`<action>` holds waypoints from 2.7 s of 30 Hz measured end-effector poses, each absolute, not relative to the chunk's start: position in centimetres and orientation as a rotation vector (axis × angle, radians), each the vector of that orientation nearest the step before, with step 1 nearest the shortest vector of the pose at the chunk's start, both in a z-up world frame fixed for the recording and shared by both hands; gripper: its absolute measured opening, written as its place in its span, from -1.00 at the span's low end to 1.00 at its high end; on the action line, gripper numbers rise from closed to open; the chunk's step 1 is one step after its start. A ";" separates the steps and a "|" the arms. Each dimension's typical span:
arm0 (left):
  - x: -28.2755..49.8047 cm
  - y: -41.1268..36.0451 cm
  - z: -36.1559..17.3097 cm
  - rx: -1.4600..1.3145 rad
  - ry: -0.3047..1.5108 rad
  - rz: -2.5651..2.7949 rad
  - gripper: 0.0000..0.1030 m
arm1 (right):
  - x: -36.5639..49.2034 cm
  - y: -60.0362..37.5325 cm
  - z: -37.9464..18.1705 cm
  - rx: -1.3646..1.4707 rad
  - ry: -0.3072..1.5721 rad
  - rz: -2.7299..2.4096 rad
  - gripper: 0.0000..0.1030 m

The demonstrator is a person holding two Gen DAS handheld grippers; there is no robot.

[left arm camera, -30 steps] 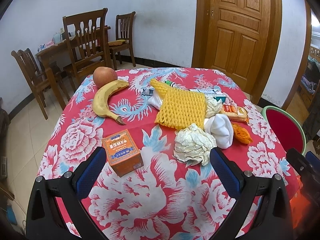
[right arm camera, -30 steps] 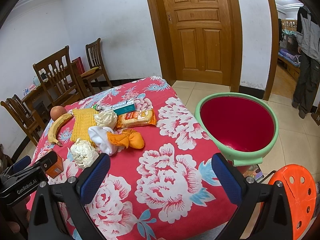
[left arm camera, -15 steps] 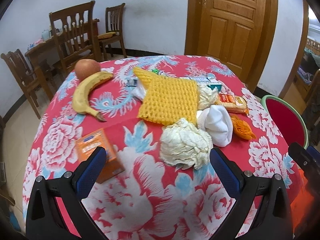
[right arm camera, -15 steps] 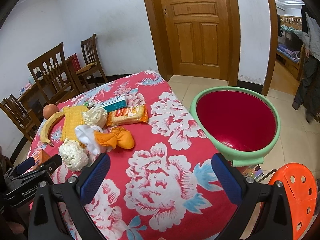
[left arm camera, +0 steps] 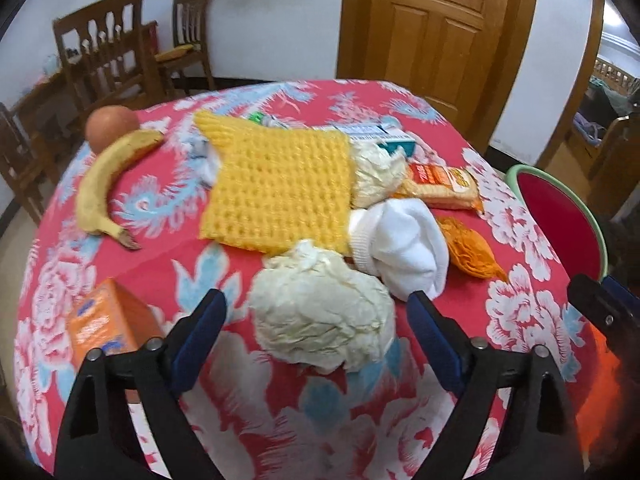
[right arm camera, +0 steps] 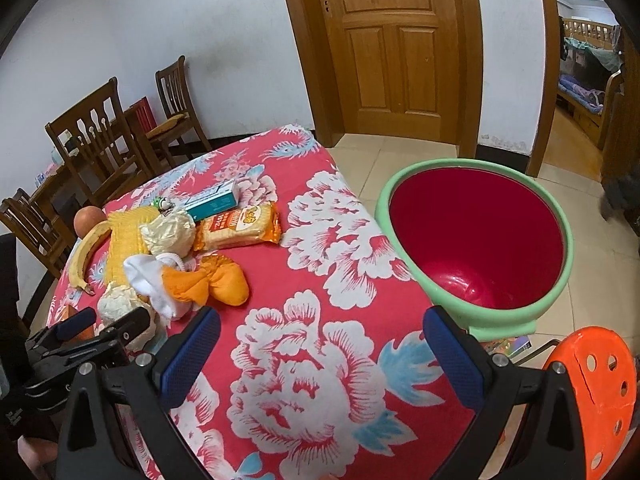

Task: Collect trash
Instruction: 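Grasp the crumpled white paper with the left tool while the right tool grasps the orange cloth, then carry both items over the red bucket and open both tools to drop them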

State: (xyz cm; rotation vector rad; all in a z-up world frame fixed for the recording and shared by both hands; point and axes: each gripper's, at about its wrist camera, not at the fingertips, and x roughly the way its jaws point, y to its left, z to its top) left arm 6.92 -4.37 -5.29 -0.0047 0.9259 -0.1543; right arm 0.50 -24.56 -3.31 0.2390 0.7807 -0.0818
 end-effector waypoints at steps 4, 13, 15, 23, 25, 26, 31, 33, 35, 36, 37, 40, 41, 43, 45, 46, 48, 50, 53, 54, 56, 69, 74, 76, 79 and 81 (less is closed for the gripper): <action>7.2 -4.7 -5.9 -0.020 0.949 -0.170 0.33 | 1.2 -24.9 -3.4 0.249 0.789 -0.073 1.00; 6.5 -3.7 -4.9 -0.059 0.911 -0.190 0.13 | 2.0 -24.8 -4.0 0.262 0.814 -0.051 1.00; 6.3 -3.4 -4.4 -0.066 0.898 -0.191 0.13 | 2.1 -24.6 -4.0 0.258 0.813 -0.045 1.00; 5.8 -0.8 -2.6 -0.095 0.850 -0.140 0.13 | 2.5 -23.1 -3.9 0.256 0.824 0.007 1.00; 5.9 0.1 -2.3 -0.104 0.840 -0.121 0.13 | 2.7 -22.5 -3.8 0.246 0.828 0.025 1.00; 6.0 0.5 -2.2 -0.109 0.837 -0.108 0.13 | 2.8 -22.2 -3.8 0.244 0.830 0.038 1.00; 5.8 1.9 -2.0 -0.127 0.824 -0.073 0.13 | 3.7 -20.8 -3.8 0.230 0.848 0.095 1.00; 5.7 2.4 -2.0 -0.136 0.822 -0.069 0.13 | 4.1 -20.3 -3.9 0.225 0.856 0.115 1.00; 5.7 2.8 -2.1 -0.143 0.821 -0.066 0.13 | 4.7 -19.8 -4.0 0.218 0.863 0.127 0.93; 5.6 2.7 -2.1 -0.145 0.821 -0.065 0.13 | 5.0 -19.6 -4.1 0.214 0.869 0.128 0.91; 5.7 2.9 -2.2 -0.151 0.823 -0.067 0.13 | 5.3 -19.4 -4.2 0.212 0.874 0.131 0.88; 5.7 2.9 -2.2 -0.151 0.820 -0.072 0.13 | 6.3 -19.0 -4.5 0.207 0.891 0.143 0.69; 5.7 3.0 -2.3 -0.151 0.820 -0.073 0.13 | 6.7 -18.9 -4.7 0.209 0.902 0.146 0.58; 5.8 3.0 -2.3 -0.153 0.821 -0.076 0.13 | 7.2 -18.9 -5.1 0.220 0.915 0.157 0.44; 5.8 3.0 -2.3 -0.154 0.821 -0.077 0.13 | 7.7 -18.8 -5.4 0.223 0.925 0.172 0.24; 5.8 3.0 -2.3 -0.155 0.821 -0.077 0.13 | 7.9 -18.8 -5.5 0.225 0.933 0.182 0.15; 5.8 3.0 -2.3 -0.154 0.820 -0.078 0.13 | 8.2 -18.6 -6.0 0.231 0.952 0.192 0.11; 5.7 2.9 -2.3 -0.152 0.818 -0.080 0.13 | 8.3 -18.5 -6.2 0.224 0.949 0.190 -0.09; 5.6 2.6 -2.0 -0.148 0.813 -0.085 0.13 | 8.3 -18.8 -6.4 0.232 0.945 0.198 -0.41; 5.5 2.5 -1.9 -0.146 0.811 -0.088 0.13 | 8.4 -18.9 -6.4 0.235 0.947 0.197 -0.47; 5.3 2.2 -1.6 -0.143 0.805 -0.093 0.13 | 8.3 -19.2 -6.5 0.236 0.941 0.190 -0.55; 5.1 -1.3 0.6 -0.121 0.794 -0.197 0.13 | 5.6 -21.3 -3.1 0.254 0.862 0.197 -0.59; 5.5 -3.5 1.4 -0.104 0.794 -0.256 0.13 | 4.6 -23.3 -1.6 0.268 0.825 0.175 -0.59; 5.8 -4.7 1.8 -0.095 0.796 -0.285 0.13 | 4.4 -24.2 -1.2 0.274 0.815 0.163 -0.59; 6.0 -6.4 2.1 -0.075 0.796 -0.318 0.13 | 4.0 -25.7 -0.7 0.282 0.804 0.141 -0.59; 6.1 -7.5 2.3 -0.065 0.799 -0.342 0.13 | 3.8 -26.7 -0.4 0.286 0.796 0.124 -0.59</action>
